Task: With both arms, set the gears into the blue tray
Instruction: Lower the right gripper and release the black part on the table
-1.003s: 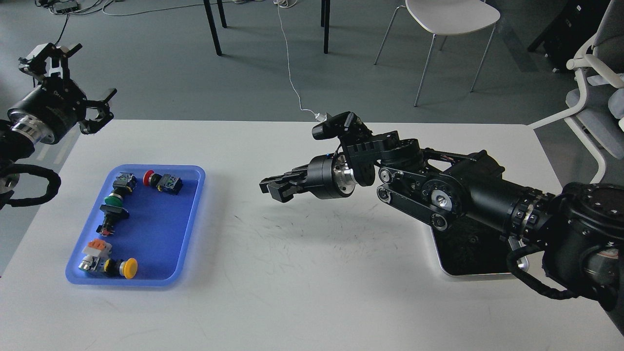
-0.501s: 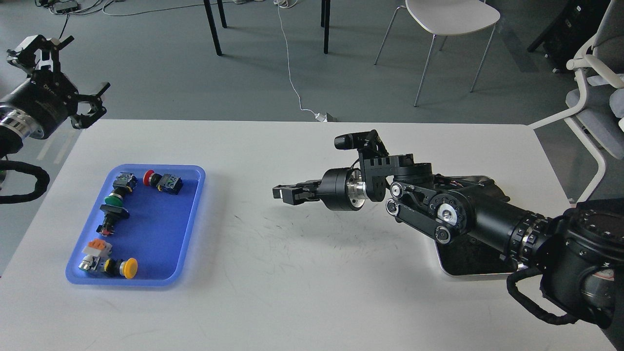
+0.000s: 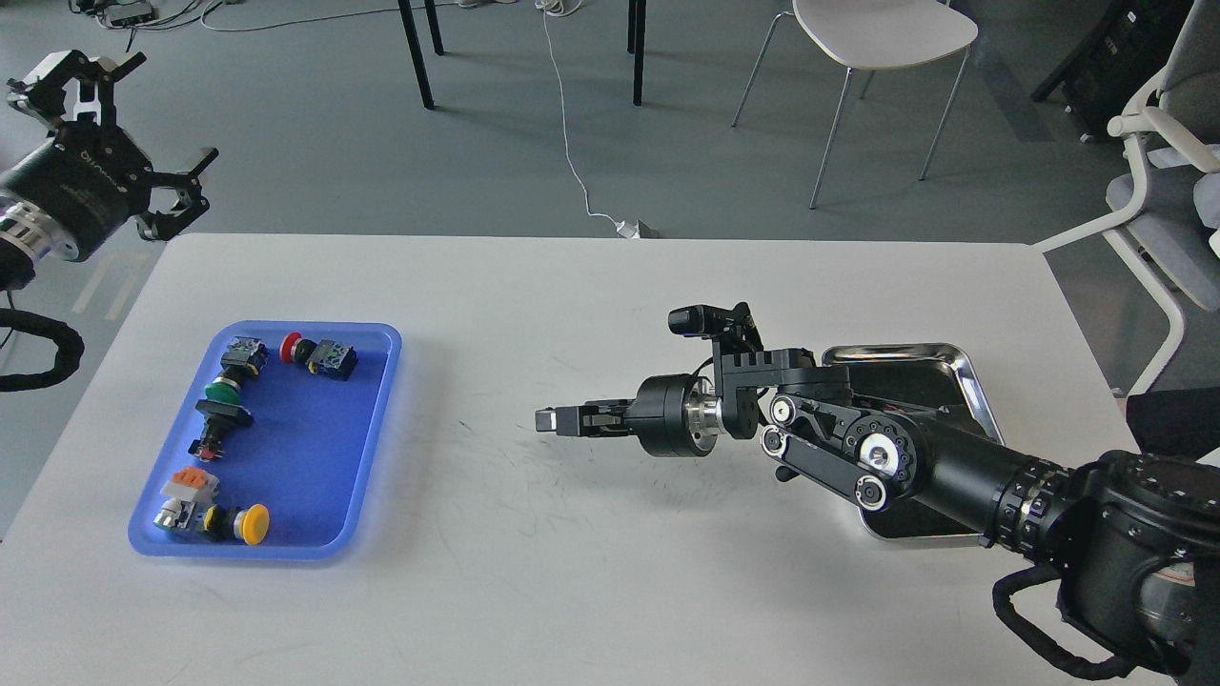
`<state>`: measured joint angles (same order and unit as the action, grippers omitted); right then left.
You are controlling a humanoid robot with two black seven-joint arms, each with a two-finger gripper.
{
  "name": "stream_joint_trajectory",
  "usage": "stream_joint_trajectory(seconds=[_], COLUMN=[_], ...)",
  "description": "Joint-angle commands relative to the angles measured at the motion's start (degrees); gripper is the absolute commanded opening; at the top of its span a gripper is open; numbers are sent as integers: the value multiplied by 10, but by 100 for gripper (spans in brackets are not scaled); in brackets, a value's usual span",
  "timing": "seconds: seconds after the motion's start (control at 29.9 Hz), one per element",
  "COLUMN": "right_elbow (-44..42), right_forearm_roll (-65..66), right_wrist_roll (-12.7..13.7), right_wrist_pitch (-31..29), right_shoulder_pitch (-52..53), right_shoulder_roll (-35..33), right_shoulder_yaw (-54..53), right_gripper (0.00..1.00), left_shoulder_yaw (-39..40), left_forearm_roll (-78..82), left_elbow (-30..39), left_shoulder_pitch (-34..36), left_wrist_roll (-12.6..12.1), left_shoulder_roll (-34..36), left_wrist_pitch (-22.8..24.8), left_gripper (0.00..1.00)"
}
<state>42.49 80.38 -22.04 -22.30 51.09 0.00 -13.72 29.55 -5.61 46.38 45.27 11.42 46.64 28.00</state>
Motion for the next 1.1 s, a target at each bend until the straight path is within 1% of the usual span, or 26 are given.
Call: stream_joint_trajectory(seconds=[0.0,0.23,0.4,0.7,0.84,0.9,0.97,1.0,1.04,1.07], right_elbow=[3,6,7,2,2,0,-5,-6,-7,-10], right_forearm_roll=[1,3,12,11,10,9,10,9,7,7], right_wrist_roll=[0,0,0,0,2,6,15,18,19,20], right_wrist_pitch=[-5,-29,-43,-42,-38,-37,-36,-36,-36,-36], right_shoulder_pitch=[0,1,6,6,6,6,5,5,5,5], right_shoulder_roll=[0,0,0,0,0,0,0,0,0,0], right_shoulder_yaw=[10,14,43,50,49,48,48,48,48,48], right_gripper=[1,1,1,1,1,4,13,14,18,25], left_shoulder_yaw=[0,0,1,0,0,0,0,0,0,0], left_forearm_roll=[0,0,0,-1,-1,-1,-1,-1,-1,-1], left_elbow=[13,28,47,56,71,71,71,72,73,74], left_shoulder_pitch=[0,0,0,0,0,0,0,0,0,0], left_wrist_roll=[0,0,0,1,1,1,0,0,0,1], left_shoulder_roll=[10,26,42,55,65,67,68,68,69,69], left_wrist_pitch=[0,0,0,0,0,0,0,0,0,0], left_gripper=[99,99,99,99,99,99,99,99,99,99])
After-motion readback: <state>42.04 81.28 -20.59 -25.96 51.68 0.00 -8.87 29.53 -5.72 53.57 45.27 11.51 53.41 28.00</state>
